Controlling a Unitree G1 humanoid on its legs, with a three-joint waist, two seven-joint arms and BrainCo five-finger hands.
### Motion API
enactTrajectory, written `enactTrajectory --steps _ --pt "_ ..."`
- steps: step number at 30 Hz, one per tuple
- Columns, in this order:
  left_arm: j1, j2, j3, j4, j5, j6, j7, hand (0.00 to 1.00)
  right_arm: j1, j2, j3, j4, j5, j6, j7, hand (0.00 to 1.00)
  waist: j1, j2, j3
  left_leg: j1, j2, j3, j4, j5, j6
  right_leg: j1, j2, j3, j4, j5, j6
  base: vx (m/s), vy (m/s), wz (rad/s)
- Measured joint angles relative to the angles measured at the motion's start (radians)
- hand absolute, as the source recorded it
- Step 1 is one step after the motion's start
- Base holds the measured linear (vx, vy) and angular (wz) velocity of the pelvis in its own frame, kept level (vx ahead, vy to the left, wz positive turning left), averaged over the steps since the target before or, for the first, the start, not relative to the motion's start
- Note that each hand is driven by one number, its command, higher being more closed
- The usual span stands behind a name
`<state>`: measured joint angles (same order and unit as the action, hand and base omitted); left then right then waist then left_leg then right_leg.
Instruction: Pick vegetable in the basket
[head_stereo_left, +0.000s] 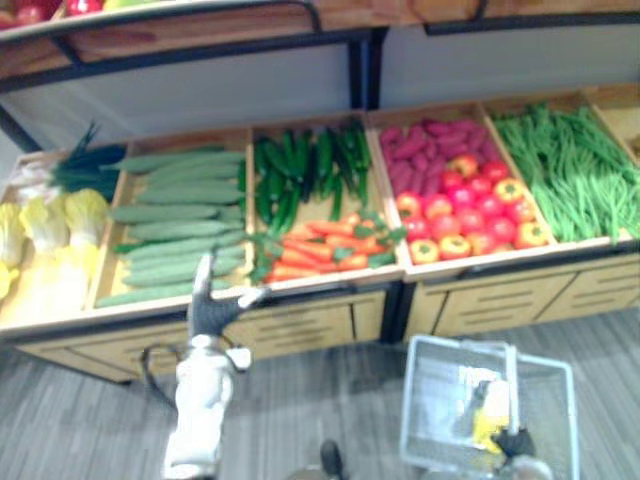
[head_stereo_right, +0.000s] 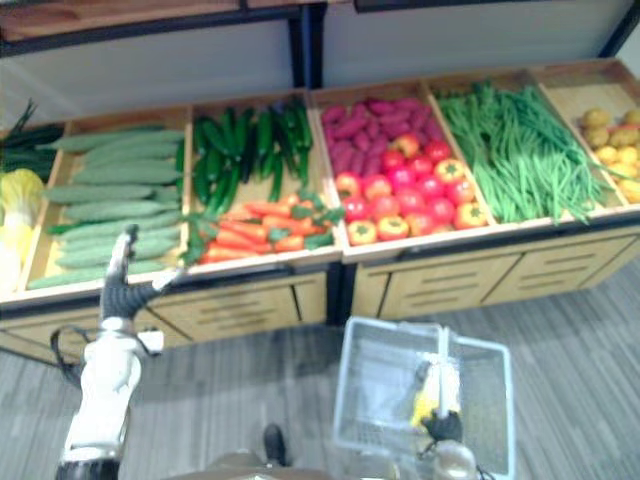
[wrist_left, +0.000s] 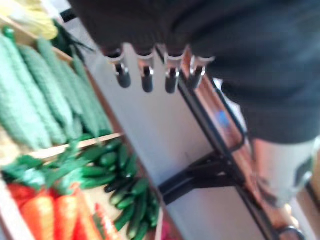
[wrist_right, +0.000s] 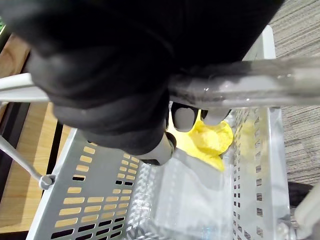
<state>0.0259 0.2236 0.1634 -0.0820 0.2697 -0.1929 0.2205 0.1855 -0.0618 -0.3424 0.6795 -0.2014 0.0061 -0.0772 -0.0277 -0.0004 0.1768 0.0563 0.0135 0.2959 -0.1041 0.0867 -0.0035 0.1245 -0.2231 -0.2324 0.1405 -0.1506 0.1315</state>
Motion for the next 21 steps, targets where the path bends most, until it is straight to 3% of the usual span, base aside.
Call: enactTrajectory --steps 5,8,12,14,21 --pt "-0.162 0.156 -0.052 0.124 0.145 0.016 0.070 0.00 -0.014 -0.008 0.032 0.004 -0.027 -0.006 -0.004 1.00 -0.005 0.003 0.002 -0.028 0.018 0.023 -0.001 0.013 -0.007 -0.046 0.018 0.032 0.003 0.018 -0.012 -0.06 0.016 -0.14" --pt "-0.327 0.262 -0.157 0.278 0.249 0.059 0.096 0.00 -0.067 -0.022 0.059 0.002 -0.035 -0.005 -0.007 1.00 -0.028 0.009 0.029 -0.097 0.033 0.038 0.000 0.037 -0.009 -0.138 0.030 0.057 0.027 0.039 -0.012 -0.12 0.037 -0.11" --pt "-0.483 0.326 -0.243 0.392 0.341 0.084 0.106 0.00 -0.105 -0.042 0.095 -0.023 -0.035 -0.013 -0.019 1.00 -0.034 0.014 0.081 -0.157 0.041 0.053 0.000 0.051 -0.020 -0.212 0.037 0.080 0.036 0.056 -0.013 -0.13 0.039 -0.12" --pt "-0.578 0.365 -0.285 0.468 0.381 0.108 0.119 0.00 -0.118 -0.050 0.122 -0.051 -0.035 -0.021 -0.037 1.00 -0.052 0.011 0.117 -0.186 0.042 0.058 0.000 0.058 -0.027 -0.247 0.036 0.084 0.043 0.064 -0.013 -0.07 0.030 -0.02" --pt "-0.812 0.414 -0.384 0.662 0.412 0.148 0.127 0.00 -0.159 -0.060 0.161 -0.098 -0.033 -0.043 -0.067 1.00 -0.053 0.004 0.203 -0.250 0.041 0.078 0.005 0.084 -0.015 -0.340 0.032 0.102 0.088 0.069 -0.005 0.01 -0.006 -0.02"
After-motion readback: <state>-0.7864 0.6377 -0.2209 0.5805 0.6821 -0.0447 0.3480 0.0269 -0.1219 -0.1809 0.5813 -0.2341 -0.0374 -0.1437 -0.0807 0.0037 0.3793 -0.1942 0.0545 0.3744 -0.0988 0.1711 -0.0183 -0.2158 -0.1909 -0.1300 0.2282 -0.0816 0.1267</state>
